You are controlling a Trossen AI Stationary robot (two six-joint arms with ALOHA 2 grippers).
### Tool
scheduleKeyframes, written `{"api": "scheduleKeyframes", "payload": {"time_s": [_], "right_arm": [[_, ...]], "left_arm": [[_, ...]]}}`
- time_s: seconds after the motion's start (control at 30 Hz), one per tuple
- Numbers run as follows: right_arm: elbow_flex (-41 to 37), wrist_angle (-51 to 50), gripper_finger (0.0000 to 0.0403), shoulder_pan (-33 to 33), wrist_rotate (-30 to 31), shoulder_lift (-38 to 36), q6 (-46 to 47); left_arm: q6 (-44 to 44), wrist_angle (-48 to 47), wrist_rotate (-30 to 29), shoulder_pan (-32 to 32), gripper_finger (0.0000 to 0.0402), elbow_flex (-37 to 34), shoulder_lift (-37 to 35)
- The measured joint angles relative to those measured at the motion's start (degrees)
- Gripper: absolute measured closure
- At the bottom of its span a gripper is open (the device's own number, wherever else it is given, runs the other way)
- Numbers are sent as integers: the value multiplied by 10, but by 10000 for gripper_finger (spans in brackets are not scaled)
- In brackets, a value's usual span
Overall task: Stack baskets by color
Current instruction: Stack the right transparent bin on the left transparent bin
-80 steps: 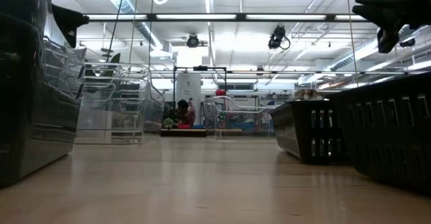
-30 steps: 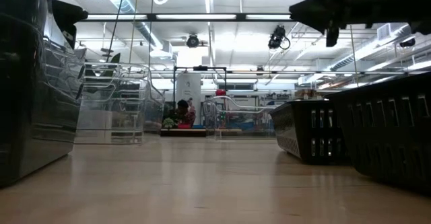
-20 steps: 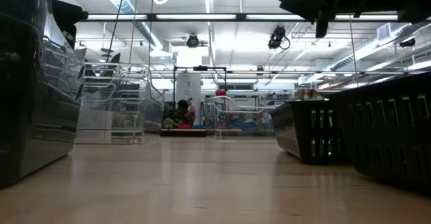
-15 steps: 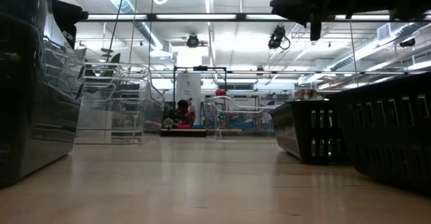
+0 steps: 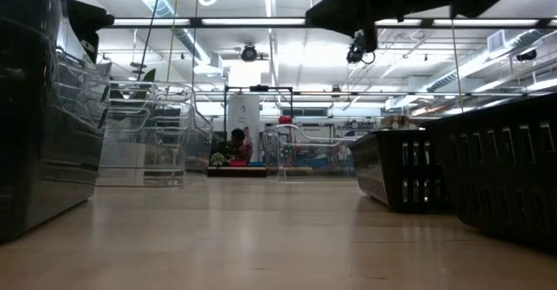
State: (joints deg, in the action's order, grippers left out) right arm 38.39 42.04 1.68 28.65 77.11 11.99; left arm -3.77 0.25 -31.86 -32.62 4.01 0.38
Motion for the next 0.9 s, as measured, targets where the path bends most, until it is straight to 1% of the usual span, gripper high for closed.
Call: {"api": "scheduleKeyframes", "payload": {"time_s": [0.13,0.37,0.63,0.77,0.9], "right_arm": [[45,-42,321,-7,-12,41,12],[166,-219,321,-27,-14,138,48],[277,-348,320,-76,-14,223,50],[323,-406,299,-103,-31,253,45],[373,-467,255,-133,-53,282,45]], "left_arm": [[0,0,0,0,364,0,0],[0,0,0,0,373,0,0],[0,0,0,0,365,0,0],[0,0,0,0,363,0,0],[0,0,0,0,369,0,0]]}}
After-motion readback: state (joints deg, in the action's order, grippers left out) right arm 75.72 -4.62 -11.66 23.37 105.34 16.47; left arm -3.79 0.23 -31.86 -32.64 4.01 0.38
